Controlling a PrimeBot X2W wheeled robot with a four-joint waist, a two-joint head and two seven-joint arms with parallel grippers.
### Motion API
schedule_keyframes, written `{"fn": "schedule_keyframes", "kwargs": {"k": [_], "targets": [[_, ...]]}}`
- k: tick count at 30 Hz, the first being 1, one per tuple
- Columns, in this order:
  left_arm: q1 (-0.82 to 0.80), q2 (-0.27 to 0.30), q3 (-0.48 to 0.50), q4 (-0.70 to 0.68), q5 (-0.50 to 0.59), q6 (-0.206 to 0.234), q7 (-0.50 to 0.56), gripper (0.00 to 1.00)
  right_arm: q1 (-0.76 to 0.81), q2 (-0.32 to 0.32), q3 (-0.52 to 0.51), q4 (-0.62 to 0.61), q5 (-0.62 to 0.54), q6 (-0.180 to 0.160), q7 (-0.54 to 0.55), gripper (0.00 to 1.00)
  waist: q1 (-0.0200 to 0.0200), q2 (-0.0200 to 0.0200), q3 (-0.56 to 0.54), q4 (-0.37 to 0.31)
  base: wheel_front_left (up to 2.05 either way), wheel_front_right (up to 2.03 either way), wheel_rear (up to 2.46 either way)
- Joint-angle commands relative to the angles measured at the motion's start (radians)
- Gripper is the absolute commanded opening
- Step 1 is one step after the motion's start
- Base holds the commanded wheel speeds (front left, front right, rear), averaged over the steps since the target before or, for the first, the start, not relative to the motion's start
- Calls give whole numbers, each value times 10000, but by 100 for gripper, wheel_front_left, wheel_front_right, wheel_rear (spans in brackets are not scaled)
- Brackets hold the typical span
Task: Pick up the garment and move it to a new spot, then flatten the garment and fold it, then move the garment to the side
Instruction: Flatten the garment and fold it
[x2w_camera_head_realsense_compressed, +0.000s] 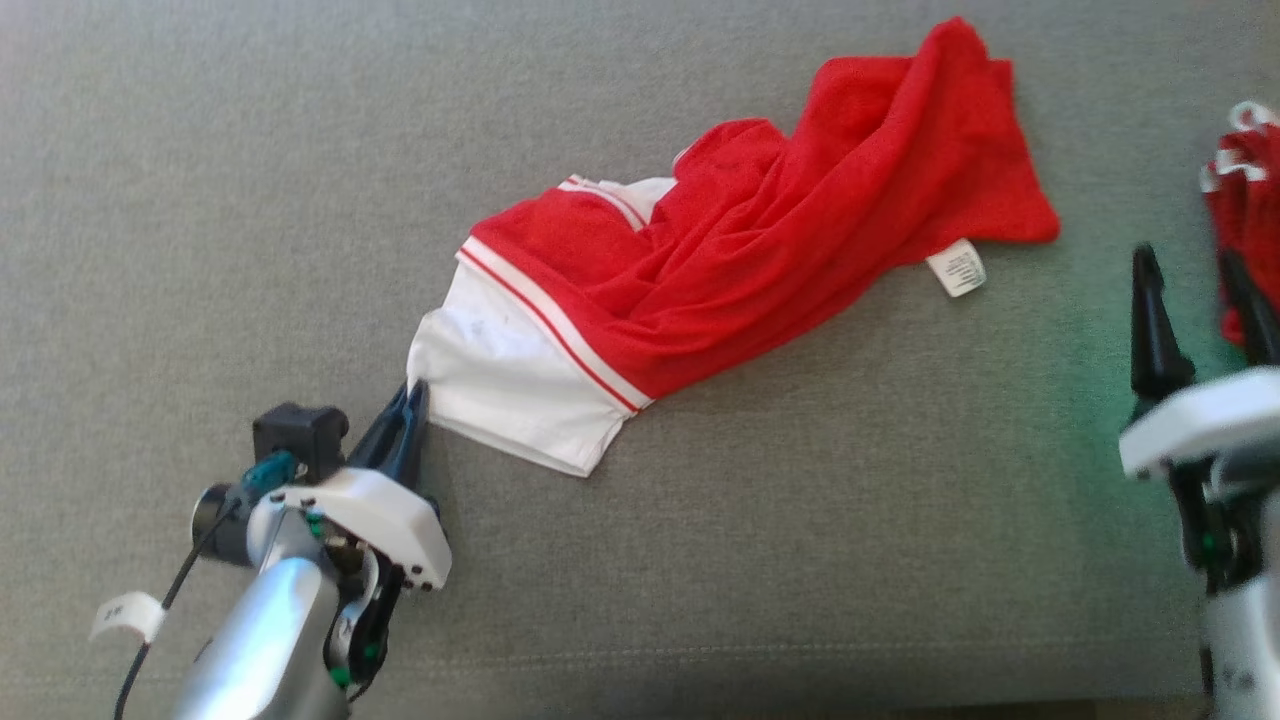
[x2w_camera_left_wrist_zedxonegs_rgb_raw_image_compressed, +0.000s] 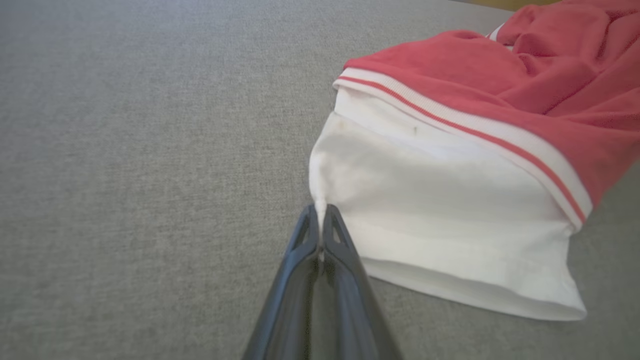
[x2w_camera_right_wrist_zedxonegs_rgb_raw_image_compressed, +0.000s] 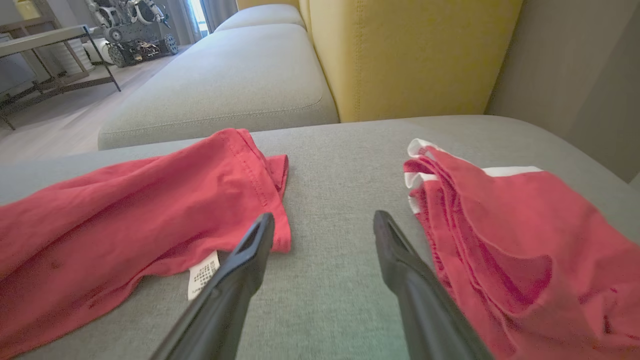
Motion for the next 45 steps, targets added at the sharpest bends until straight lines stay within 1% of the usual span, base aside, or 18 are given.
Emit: {"fn": "schedule_keyframes", "kwargs": {"k": [1, 8, 11, 15, 16, 17, 18, 19, 21, 24, 27, 30, 34, 38, 43, 44, 45], "targets": [[-434, 220, 313, -277, 117, 75, -140, 0, -570, -277, 334, -61, 88, 33, 55, 100, 0, 0, 172, 124, 0, 0, 0], [-868, 84, 104, -335, 242, -2, -312, 0, -2176, -797, 1153, 2213, 357, 33, 417, 100, 0, 0, 653, 550, 0, 0, 0], [-955, 0, 39, -332, 256, -19, -431, 0, -2433, -870, 1465, 3111, 511, 33, 581, 100, 0, 0, 703, 710, 0, 0, 0], [-955, -12, 54, -348, 225, 3, -571, 0, -2615, -891, 1737, 3868, 761, 33, 646, 100, 0, 0, 740, 758, 0, 0, 0], [-950, 2, 60, -349, 217, 3, -597, 0, -2676, -902, 1794, 3989, 824, 33, 605, 58, 0, 0, 744, 748, 0, 0, 0], [-942, 18, 71, -350, 210, 12, -622, 0, -2726, -902, 1859, 4111, 919, 33, 597, 42, 0, 0, 745, 729, 0, 0, 0], [-935, 31, 81, -349, 204, 23, -644, 0, -2766, -922, 1941, 4207, 998, 33, 581, 11, 0, 0, 743, 710, 0, 0, 0], [-932, 41, 91, -349, 201, 36, -670, 0, -2796, -944, 2023, 4284, 1086, 33, 567, 0, 0, 0, 730, 695, 0, 0, 0], [-939, 55, 144, -403, 191, 65, -773, 0, -2820, -967, 2156, 4320, 1329, 33, 467, 0, 0, 0, 650, 661, 0, 0, 0], [-907, 82, 305, -672, 179, 149, -966, 0, -2691, -1029, 2236, 4010, 1618, 33, 61, 0, 0, 0, 407, 586, 0, 0, 0], [-783, 153, 544, -1209, 125, 217, -1096, 0, -2420, -1097, 2191, 3307, 1845, 33, -367, 0, 0, 0, 51, 465, 0, 0, 0], [-649, 272, 894, -2022, 41, 278, -1172, 0, -2089, -1167, 1963, 2474, 2054, 33, -420, 0, 0, 0, -363, 311, 0, 0, 0], [-609, 522, 1289, -3120, 71, 400, -1204, 0, -1661, -1094, 1616, 1033, 2239, 33, -53, 0, 0, 0, -894, 157, 0, 0, 0], [-758, 750, 1551, -4125, 80, 529, -1158, 0, -1416, -968, 1325, -701, 2520, 33, 444, 0, 0, 0, -1318, 34, 0, 0, 0], [-1298, 1004, 1870, -5320, 100, 709, -918, 0, -1478, -840, 863, -2814, 2963, 33, 1050, 0, 0, 0, -1729, 22, 0, 0, 0], [-1298, 1004, 1870, -5320, 100, 709, -918, 0, -1478, -840, 863, -2814, 2963, 33, 1050, 0, 0, 0, -1729, 22, 0, 0, 0], [-1635, 1058, 1975, -5776, 131, 780, -833, 0, -1596, -858, 665, -3533, 3018, 33, 1273, 0, 0, 0, -1889, 52, 0, 0, 0]]}}
